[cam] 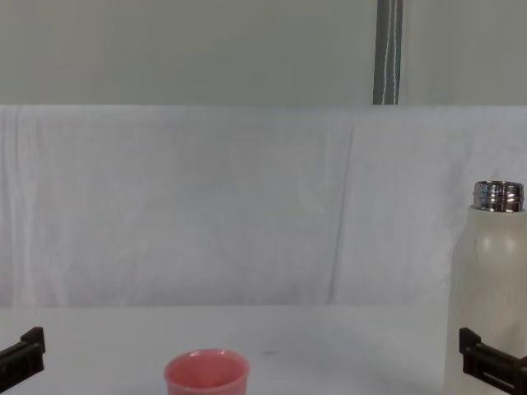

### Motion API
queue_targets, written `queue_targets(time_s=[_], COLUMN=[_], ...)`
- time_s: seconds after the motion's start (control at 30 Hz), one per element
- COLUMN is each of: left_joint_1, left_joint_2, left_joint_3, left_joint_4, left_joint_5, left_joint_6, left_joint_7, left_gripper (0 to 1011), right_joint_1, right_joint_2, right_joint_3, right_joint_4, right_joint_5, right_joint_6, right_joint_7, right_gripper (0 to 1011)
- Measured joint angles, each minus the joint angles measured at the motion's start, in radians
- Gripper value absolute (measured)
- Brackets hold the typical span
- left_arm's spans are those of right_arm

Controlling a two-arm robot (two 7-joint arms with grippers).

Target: Grasp the thermos with one hand and pour water into the cup lid.

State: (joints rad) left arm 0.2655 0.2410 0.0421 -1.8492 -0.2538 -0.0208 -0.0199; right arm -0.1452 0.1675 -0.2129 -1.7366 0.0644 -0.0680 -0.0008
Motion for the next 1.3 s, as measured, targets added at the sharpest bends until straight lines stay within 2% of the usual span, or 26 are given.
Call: queue_targets(time_s=[0.27, 0.47, 0.93, 1.3], left_joint_1=[0.0, 0.0, 0.0, 0.0], left_joint_2=[0.0, 0.0, 0.0, 0.0], left_joint_3=[0.0, 0.0, 0.0, 0.0], left_joint_4=[0.0, 0.0, 0.0, 0.0], left_joint_5=[0.0, 0.0, 0.0, 0.0], left_joint_6=[0.0, 0.0, 0.0, 0.0], left_joint_7=[0.0, 0.0, 0.0, 0.0], left_gripper=[1001, 1001, 1001, 1001], right_joint_1=[0.036, 0.061, 0.106, 0.133], right_joint_2=[-0.009, -0.023, -0.071, -0.084], right_joint_3=[0.022, 0.041, 0.087, 0.098], right_joint_4=[0.03, 0.054, 0.121, 0.16], right_joint_5=[-0.008, 0.006, 0.027, 0.044], right_joint_6=[0.001, 0.005, -0.002, -0.013], right_joint_7=[0.035, 0.064, 0.097, 0.116], right_gripper=[1001, 1001, 1001, 1001])
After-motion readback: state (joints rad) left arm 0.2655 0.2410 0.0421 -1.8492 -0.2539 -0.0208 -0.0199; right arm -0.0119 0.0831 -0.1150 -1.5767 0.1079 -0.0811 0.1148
